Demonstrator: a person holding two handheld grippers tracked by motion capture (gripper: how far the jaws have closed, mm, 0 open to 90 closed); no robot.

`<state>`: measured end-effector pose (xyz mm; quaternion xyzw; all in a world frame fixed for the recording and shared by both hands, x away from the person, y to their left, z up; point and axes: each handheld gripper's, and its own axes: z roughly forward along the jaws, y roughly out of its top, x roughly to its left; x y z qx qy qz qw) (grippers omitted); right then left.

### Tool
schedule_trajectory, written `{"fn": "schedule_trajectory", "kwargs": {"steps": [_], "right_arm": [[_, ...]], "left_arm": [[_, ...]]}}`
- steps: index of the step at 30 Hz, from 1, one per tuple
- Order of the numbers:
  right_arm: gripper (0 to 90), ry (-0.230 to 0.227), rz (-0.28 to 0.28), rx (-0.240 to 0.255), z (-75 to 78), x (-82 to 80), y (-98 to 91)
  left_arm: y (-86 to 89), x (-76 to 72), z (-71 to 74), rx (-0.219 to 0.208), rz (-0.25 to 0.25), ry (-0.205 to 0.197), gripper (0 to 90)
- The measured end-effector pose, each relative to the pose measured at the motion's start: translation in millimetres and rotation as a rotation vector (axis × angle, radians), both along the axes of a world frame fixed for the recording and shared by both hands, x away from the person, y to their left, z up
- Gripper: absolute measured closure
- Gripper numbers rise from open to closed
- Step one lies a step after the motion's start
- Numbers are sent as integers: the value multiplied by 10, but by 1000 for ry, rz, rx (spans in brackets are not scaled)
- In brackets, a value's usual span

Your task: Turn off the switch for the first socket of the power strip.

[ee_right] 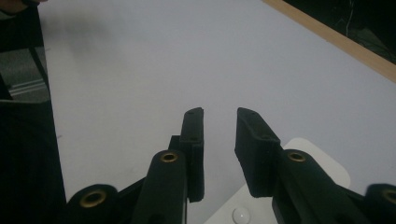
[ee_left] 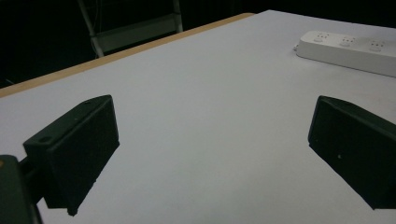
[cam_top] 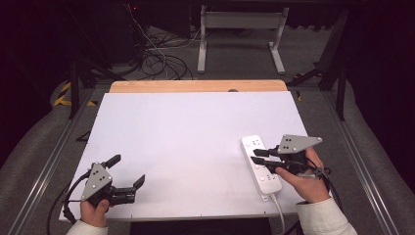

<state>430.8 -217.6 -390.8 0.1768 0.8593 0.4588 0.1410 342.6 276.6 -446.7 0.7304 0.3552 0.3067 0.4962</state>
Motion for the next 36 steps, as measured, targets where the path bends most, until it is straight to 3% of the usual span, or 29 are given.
{"fn": "schedule_trajectory", "kwargs": {"steps": [1,2,3,7,17,20,26,27,36], "right_arm": [[740,-4,8,-6,5,1,1],[790,32,1,-14,16,-7,-6],[790,32,1,-14,16,-7,-6],[900,-6,-7,-22,39,-24,-21],[900,18,-5,-24,67,-23,-38],[900,49,26,-66,86,-8,-32],[900,67,47,-131,105,6,-25],[900,83,58,-163,93,19,-12],[900,126,55,-257,-1,57,47]], "left_arm": [[0,0,0,0,0,0,22],[-1,1,0,-1,-1,0,22],[-3,-1,-1,-2,-2,2,22],[-8,-1,0,2,-6,-2,22],[-7,0,-1,2,-6,-2,22],[-9,-3,-2,-2,-4,0,22],[-16,0,-2,10,-9,-1,22],[-16,-1,-2,10,-9,-1,22],[-20,1,-3,12,-12,-4,22]]}}
